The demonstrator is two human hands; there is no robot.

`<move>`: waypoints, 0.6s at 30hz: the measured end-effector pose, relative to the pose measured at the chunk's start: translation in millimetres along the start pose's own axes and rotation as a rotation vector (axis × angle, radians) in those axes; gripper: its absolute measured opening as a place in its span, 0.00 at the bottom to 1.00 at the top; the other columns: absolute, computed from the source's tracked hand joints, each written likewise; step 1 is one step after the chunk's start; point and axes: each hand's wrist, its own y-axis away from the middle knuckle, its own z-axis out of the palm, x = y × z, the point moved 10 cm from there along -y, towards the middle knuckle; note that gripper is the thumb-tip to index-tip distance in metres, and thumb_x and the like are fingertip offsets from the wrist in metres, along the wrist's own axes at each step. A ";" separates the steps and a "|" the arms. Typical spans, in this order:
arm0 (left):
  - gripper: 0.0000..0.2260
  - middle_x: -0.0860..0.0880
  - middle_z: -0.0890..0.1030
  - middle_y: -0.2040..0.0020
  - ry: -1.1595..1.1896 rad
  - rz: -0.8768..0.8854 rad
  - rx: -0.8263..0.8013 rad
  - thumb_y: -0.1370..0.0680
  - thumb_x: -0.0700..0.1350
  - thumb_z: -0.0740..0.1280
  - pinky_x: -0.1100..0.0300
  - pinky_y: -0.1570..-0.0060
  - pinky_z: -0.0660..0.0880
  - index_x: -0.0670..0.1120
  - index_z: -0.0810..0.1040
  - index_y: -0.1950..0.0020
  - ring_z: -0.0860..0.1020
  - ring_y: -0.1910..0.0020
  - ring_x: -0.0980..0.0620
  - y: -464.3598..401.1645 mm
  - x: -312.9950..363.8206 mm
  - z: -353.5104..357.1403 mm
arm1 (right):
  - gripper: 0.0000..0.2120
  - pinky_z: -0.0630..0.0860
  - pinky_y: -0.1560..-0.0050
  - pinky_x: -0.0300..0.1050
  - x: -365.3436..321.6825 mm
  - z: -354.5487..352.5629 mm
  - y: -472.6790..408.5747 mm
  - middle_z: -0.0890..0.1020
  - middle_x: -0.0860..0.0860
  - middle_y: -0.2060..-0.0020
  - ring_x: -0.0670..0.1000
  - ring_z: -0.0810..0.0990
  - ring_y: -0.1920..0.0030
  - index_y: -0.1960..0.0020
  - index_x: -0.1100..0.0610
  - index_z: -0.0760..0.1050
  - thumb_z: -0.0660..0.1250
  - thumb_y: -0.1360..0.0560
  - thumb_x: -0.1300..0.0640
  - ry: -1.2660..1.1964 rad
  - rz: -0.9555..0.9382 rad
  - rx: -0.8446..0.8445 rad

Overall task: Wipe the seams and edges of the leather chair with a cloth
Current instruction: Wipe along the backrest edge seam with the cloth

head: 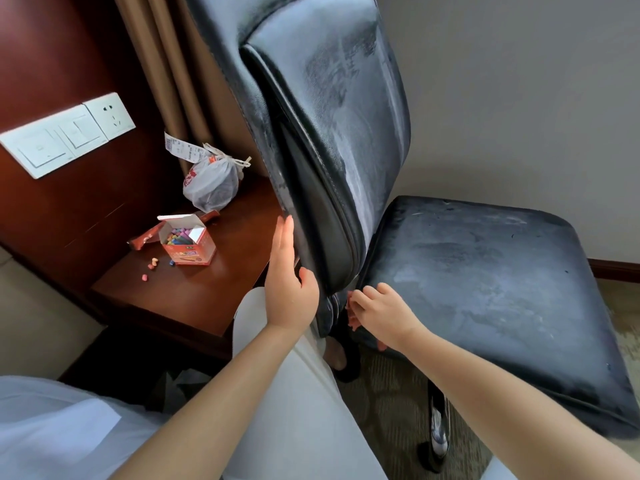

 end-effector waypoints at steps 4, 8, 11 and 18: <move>0.37 0.47 0.64 0.26 0.080 -0.078 -0.002 0.28 0.27 0.56 0.45 0.31 0.66 0.58 0.56 0.26 0.62 0.26 0.49 -2.1 -5.8 3.6 | 0.15 0.69 0.70 0.41 5.9 -35.2 5.6 0.80 0.50 0.59 0.50 0.74 0.66 0.51 0.58 0.83 0.75 0.37 0.57 -0.030 0.077 0.274; 0.38 0.47 0.67 0.28 0.191 -0.108 0.058 0.29 0.27 0.57 0.46 0.34 0.70 0.64 0.61 0.30 0.65 0.28 0.49 -1.7 -7.9 0.1 | 0.15 0.67 0.72 0.42 6.5 -47.3 -8.5 0.80 0.50 0.57 0.50 0.74 0.65 0.46 0.59 0.81 0.68 0.32 0.59 -0.052 0.151 0.365; 0.35 0.49 0.69 0.31 0.290 -0.158 0.073 0.30 0.27 0.58 0.49 0.35 0.71 0.61 0.65 0.32 0.68 0.31 0.50 -2.8 -8.3 0.7 | 0.16 0.65 0.75 0.41 -2.9 -13.6 -19.0 0.79 0.48 0.57 0.49 0.74 0.64 0.48 0.55 0.82 0.72 0.35 0.57 -0.052 0.176 0.143; 0.37 0.49 0.68 0.32 0.317 -0.211 0.055 0.31 0.23 0.59 0.51 0.35 0.72 0.62 0.65 0.36 0.69 0.32 0.51 -3.2 -3.0 1.4 | 0.17 0.63 0.78 0.39 22.8 16.4 20.3 0.76 0.49 0.63 0.50 0.75 0.66 0.55 0.54 0.81 0.80 0.43 0.57 -0.394 0.593 0.040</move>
